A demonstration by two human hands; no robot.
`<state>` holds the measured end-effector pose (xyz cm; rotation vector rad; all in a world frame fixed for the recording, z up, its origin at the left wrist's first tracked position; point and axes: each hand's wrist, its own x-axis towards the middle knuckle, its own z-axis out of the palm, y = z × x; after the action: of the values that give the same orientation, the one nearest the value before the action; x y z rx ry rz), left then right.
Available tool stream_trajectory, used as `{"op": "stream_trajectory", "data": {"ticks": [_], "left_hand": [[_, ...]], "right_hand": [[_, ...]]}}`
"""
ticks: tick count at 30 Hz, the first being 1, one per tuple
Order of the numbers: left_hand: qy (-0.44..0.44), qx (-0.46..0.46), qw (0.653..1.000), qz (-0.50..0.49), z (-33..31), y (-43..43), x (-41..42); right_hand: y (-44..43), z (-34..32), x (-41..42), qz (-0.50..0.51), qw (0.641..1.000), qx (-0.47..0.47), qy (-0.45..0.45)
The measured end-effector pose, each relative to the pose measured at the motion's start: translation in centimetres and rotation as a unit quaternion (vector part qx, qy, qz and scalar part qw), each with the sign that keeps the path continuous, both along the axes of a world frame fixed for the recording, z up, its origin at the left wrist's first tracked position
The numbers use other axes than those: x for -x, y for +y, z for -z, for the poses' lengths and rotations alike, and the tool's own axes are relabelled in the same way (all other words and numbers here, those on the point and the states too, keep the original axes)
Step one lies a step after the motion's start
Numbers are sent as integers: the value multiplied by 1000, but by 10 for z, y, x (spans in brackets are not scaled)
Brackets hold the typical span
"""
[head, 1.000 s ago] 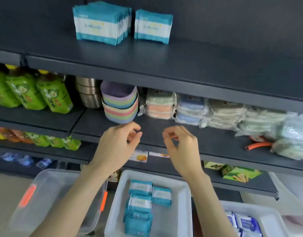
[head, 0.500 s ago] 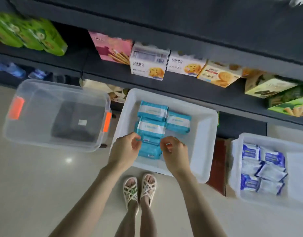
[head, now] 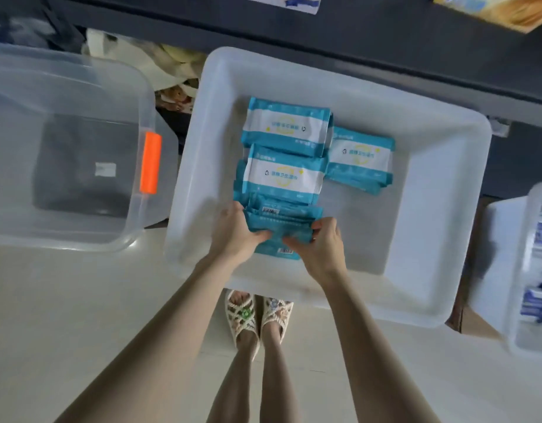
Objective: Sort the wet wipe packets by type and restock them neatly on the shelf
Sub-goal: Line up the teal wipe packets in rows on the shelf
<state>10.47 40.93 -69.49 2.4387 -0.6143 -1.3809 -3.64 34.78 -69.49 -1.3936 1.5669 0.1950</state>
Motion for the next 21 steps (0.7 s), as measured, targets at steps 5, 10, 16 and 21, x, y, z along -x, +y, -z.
{"op": "stream_trajectory", "data": {"ticks": [5,10,16,21], "left_hand": [[28,12,999,-27,6,3,-8],[33,4,997,-65,-5,3,-6],[176,15,977,-120,-14,-1,-7],[245,42,952,-179,-31,-3,4]], "right_hand": [[-8,7,1,53,998,-31,-14],[-8,2,3,87,993,-41,-69],[-10,-3,13,132,983,-47,-119],[-8,-15,20,174,966,-60,-179]]}}
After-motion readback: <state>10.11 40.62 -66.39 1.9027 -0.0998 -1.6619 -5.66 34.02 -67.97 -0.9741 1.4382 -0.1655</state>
